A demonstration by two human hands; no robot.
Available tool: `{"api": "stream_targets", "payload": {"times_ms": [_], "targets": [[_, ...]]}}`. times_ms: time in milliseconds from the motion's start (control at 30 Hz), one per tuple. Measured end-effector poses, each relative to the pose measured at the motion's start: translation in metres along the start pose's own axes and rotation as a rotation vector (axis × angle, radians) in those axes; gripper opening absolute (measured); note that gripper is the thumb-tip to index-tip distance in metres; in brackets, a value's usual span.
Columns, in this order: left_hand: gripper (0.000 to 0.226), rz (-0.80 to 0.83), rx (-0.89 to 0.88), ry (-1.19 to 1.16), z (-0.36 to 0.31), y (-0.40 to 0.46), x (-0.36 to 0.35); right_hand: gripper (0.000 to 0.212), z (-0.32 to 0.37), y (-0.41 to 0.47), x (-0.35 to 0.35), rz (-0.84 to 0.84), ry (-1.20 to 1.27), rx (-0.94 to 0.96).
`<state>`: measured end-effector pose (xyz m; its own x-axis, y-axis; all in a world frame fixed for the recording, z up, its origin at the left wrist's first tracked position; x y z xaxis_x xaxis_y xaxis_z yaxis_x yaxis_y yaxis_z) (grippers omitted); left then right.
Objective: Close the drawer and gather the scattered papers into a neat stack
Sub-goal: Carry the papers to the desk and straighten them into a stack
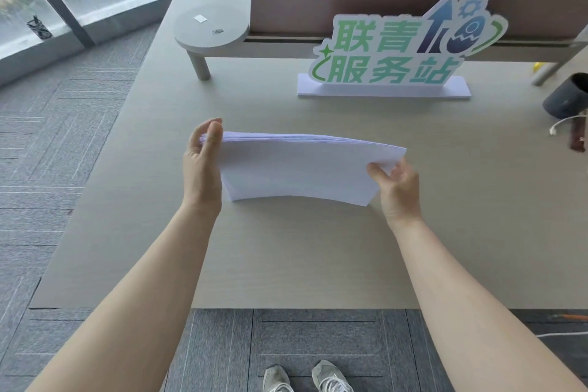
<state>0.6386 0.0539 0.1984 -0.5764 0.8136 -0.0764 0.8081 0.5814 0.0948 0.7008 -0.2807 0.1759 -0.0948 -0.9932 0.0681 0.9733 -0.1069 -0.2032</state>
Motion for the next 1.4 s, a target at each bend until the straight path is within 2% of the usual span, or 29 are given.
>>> {"api": "stream_targets", "payload": {"times_ms": [33, 200, 267, 333, 400, 500, 667, 733, 833, 933, 1067, 1167, 1267, 1400], "targets": [[0.032, 0.047, -0.013, 0.007, 0.0, -0.002, -0.003, 0.019, -0.003, 0.0, -0.001, 0.018, 0.023, -0.03], [0.047, 0.183, 0.054, 0.071, 0.02, -0.011, -0.003, 0.024, -0.017, 0.002, -0.005, 0.086, 0.092, -0.131], [0.041, 0.202, 0.118, 0.088, 0.03, -0.014, -0.002, 0.022, -0.023, 0.002, -0.007, 0.081, 0.07, -0.159], [0.029, 0.18, 0.137, 0.05, 0.031, -0.015, -0.003, 0.022, -0.021, 0.0, -0.009, 0.071, 0.072, -0.157], [0.025, 0.143, 0.109, 0.011, 0.025, -0.012, -0.002, 0.024, -0.016, -0.001, -0.007, 0.055, 0.096, -0.126], [0.031, 0.121, 0.07, -0.011, 0.018, -0.01, 0.002, 0.029, -0.01, -0.002, -0.002, 0.037, 0.114, -0.084], [0.04, 0.168, 0.133, 0.008, 0.034, -0.022, 0.005, 0.028, -0.019, -0.007, -0.007, 0.063, 0.049, -0.093], [0.042, 0.134, 0.067, -0.024, 0.026, -0.019, 0.006, 0.026, -0.012, -0.005, -0.003, 0.017, 0.055, -0.048], [0.047, 0.092, -0.013, -0.102, 0.009, -0.009, 0.01, 0.038, 0.004, -0.005, 0.003, -0.035, 0.103, 0.066], [0.038, 0.073, -0.026, -0.097, 0.0, -0.004, 0.005, 0.05, 0.013, -0.007, 0.004, -0.084, 0.064, 0.142], [0.008, -0.041, -0.021, -0.024, -0.004, -0.003, 0.0, 0.044, 0.013, -0.008, -0.005, -0.064, 0.077, 0.108], [0.016, -0.05, -0.021, -0.013, -0.003, -0.002, 0.006, 0.037, 0.013, -0.007, -0.003, -0.06, 0.098, 0.098], [0.032, 0.034, -0.011, -0.055, 0.001, -0.004, 0.006, 0.034, 0.004, -0.007, -0.004, -0.012, 0.084, 0.079], [0.055, 0.16, -0.024, 0.037, 0.008, -0.013, 0.001, 0.025, -0.009, -0.006, -0.005, 0.023, 0.08, 0.017]]}}
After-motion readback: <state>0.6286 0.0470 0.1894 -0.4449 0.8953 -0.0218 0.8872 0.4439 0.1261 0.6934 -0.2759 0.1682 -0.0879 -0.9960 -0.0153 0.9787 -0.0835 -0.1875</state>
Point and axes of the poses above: each hand's wrist, its own y-axis towards the middle knuckle, its own x-axis out of the back of the hand, z = x × y, the point moved 8 cm from there along y, towards the middle knuckle, and after that the axes turned 10 degrees about -x, right-handed, at the moved point
